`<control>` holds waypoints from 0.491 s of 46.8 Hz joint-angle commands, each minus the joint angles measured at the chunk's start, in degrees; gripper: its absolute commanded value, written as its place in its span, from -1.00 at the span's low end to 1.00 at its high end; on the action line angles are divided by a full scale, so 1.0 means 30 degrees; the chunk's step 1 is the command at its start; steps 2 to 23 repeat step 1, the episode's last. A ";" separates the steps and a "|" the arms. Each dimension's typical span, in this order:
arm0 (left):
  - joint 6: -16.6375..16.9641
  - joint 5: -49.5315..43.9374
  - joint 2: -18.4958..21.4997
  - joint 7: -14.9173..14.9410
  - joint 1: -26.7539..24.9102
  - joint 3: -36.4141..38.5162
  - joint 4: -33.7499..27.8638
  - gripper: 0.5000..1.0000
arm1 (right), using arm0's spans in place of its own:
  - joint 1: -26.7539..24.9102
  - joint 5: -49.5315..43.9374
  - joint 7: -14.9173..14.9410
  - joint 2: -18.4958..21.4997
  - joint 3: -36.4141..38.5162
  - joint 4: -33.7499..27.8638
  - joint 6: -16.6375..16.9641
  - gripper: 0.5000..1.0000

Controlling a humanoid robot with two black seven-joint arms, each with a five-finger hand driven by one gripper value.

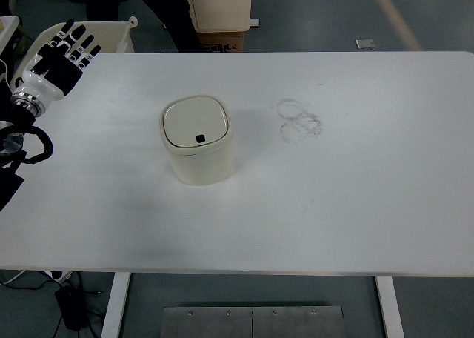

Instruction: Close trash bin

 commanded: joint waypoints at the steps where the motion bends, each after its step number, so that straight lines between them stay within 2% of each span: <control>1: 0.0000 -0.0019 -0.0009 0.0004 0.0017 -0.0011 0.0008 1.00 | 0.0002 -0.0027 0.0052 0.0000 -0.0001 -0.0002 -0.0005 0.97; 23: 0.0000 -0.0019 -0.0009 0.0004 0.0017 -0.0011 0.0008 1.00 | 0.0002 -0.0027 0.0052 0.0000 -0.0001 -0.0002 -0.0005 0.97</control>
